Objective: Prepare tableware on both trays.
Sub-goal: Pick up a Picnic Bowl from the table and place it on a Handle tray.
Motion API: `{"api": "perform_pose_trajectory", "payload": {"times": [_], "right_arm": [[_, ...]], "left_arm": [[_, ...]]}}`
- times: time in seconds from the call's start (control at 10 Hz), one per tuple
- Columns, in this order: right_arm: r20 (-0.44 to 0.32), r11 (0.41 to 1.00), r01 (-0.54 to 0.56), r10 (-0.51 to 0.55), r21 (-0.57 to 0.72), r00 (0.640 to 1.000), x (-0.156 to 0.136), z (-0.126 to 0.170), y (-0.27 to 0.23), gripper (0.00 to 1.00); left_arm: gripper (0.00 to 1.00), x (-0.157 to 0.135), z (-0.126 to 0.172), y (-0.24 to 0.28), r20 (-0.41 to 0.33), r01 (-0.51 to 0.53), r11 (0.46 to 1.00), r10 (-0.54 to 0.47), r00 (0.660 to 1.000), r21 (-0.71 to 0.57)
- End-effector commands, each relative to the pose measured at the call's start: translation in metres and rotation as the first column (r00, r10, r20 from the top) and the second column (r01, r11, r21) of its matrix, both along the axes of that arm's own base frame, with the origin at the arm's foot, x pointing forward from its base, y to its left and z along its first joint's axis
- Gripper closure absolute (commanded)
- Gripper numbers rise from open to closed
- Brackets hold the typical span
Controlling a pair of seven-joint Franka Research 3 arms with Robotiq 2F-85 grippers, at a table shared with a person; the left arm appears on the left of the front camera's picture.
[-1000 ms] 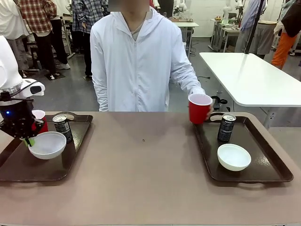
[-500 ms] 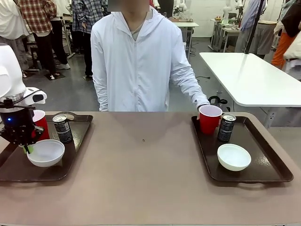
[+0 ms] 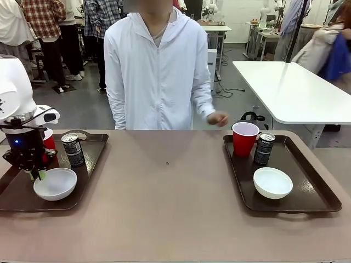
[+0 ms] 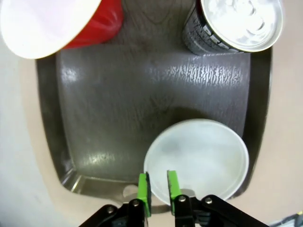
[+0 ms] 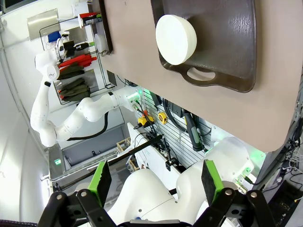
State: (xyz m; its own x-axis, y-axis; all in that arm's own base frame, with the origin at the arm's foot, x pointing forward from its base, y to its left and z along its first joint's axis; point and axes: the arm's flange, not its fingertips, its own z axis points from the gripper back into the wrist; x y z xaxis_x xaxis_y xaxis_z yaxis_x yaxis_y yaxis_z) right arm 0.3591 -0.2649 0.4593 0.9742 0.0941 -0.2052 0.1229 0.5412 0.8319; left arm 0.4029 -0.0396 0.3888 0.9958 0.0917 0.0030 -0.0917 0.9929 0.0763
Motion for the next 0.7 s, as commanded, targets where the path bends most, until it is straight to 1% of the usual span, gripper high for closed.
{"api": "perform_pose_trajectory", "payload": {"times": [0.0,0.1,0.3,0.4,0.5,0.6], "right_arm": [[-0.002,1.0,0.011,-0.011,0.007,1.0,0.001,0.001,0.001,0.0],[-0.002,1.0,0.011,-0.011,0.007,1.0,0.001,0.001,0.001,0.0],[-0.002,1.0,0.011,-0.011,0.007,1.0,0.001,0.001,0.001,0.0],[-0.002,1.0,0.011,-0.011,0.007,1.0,0.001,0.001,0.001,0.0],[-0.002,1.0,0.011,-0.011,0.007,1.0,0.001,0.001,0.001,0.0],[-0.002,1.0,0.011,-0.011,0.007,1.0,0.001,0.001,0.001,0.0]], "left_arm": [[0.12,-0.009,0.032,0.004,0.016,0.015,1.0,-0.015,1.0,0.022],[0.0,-0.011,0.046,0.002,0.002,0.032,0.999,-0.032,0.999,0.022],[0.0,-0.011,0.072,-0.005,-0.044,0.057,0.998,-0.057,0.997,-0.001],[0.37,-0.011,0.082,-0.006,-0.048,0.062,0.998,-0.063,0.997,-0.016],[0.28,-0.012,0.096,-0.01,-0.048,0.057,0.997,-0.06,0.997,-0.044],[0.17,-0.015,0.107,-0.013,-0.043,0.05,0.997,-0.052,0.998,-0.065]]}}
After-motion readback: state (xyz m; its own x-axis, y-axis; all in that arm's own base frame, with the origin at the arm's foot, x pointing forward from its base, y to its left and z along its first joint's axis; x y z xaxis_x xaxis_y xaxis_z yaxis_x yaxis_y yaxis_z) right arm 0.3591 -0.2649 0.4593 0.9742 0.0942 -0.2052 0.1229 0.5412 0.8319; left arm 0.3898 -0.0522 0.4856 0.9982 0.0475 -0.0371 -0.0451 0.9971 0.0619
